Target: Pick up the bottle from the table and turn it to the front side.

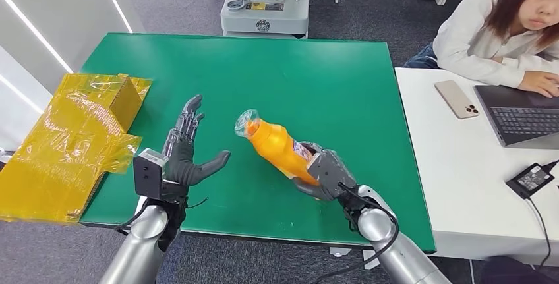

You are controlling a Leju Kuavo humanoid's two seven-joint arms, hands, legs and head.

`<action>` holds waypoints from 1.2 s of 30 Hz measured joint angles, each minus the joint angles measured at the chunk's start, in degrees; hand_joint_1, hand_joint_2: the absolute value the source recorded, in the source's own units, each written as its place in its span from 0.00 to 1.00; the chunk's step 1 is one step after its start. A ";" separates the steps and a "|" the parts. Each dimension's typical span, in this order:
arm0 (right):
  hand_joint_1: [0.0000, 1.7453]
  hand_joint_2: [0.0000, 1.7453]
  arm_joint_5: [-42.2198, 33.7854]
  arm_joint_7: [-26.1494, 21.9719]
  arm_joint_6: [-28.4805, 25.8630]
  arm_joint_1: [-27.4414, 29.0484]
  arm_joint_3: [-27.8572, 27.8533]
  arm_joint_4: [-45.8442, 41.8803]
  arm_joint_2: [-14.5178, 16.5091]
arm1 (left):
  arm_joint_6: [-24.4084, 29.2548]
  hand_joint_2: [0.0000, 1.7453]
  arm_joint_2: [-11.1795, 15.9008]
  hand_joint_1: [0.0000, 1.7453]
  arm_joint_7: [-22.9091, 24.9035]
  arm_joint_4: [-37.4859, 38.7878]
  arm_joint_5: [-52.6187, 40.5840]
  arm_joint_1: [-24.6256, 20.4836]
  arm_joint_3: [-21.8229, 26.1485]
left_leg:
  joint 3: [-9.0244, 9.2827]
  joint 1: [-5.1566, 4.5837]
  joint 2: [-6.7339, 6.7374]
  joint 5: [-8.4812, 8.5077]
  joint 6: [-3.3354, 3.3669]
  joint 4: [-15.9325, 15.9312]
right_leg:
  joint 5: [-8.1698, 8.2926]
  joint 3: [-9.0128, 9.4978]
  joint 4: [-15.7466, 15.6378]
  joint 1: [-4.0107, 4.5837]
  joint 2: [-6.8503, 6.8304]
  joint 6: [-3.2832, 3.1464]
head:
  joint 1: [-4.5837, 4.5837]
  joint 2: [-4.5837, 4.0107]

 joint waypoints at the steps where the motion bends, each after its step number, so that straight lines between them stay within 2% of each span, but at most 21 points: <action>1: 1.00 1.00 0.18 -0.47 -0.54 0.05 -0.59 -0.05 0.40 | -0.53 1.00 -0.10 0.00 0.11 0.28 0.46 -0.23 0.05 | 0.00 0.00 0.00 0.00 0.00 0.00 | 0.00 0.00 0.00 0.00 0.00 0.00 | 0.00 0.00; 10: 1.00 1.00 0.68 -4.69 -5.07 0.07 -3.48 -0.08 3.09 | -5.37 1.00 -0.65 0.00 2.18 3.92 5.40 -2.90 0.54 | 0.00 0.01 0.01 0.00 0.00 0.01 | 0.00 -0.01 0.00 0.00 0.01 0.00 | 0.00 0.00; 17: 1.00 1.00 0.64 -4.99 -5.77 -0.05 -4.33 -0.05 4.45 | -7.08 1.00 -0.75 0.00 2.58 7.03 6.31 -4.78 1.01 | 0.00 0.01 0.00 0.00 0.00 0.00 | 0.00 -0.01 0.01 0.00 0.01 0.00 | 0.00 0.00; 20: 1.00 1.00 0.64 -5.94 -5.76 -0.52 -4.47 0.41 5.17 | -9.82 1.00 -0.94 0.00 2.64 7.97 7.44 -6.12 1.02 | -0.01 0.01 0.00 0.00 0.00 0.01 | 0.01 -0.02 0.02 0.00 0.01 0.00 | 0.00 0.00; 25: 1.00 1.00 -0.20 -8.51 -6.13 -3.93 -4.38 2.88 8.57 | -12.31 1.00 -3.17 0.00 4.31 9.19 9.59 -11.38 0.78 | -0.01 0.00 0.00 0.06 0.01 0.02 | 0.03 -0.01 0.03 0.00 0.01 -0.01 | 0.01 0.00; 31: 1.00 1.00 -1.41 -7.91 -6.65 -6.33 -4.23 4.70 11.62 | -13.32 1.00 -5.60 0.00 6.15 10.57 13.19 -15.94 0.11 | 0.00 0.01 -0.01 0.06 0.01 0.03 | 0.04 -0.01 0.03 0.00 0.01 -0.02 | -0.01 0.00; 36: 1.00 1.00 -1.50 -7.52 -6.98 -7.05 -4.21 5.85 13.22 | -13.57 1.00 -7.49 0.00 7.06 11.18 14.68 -18.04 -1.16 | -0.01 0.00 0.00 0.06 0.01 0.03 | 0.04 -0.02 0.02 0.00 0.01 -0.02 | 0.01 0.00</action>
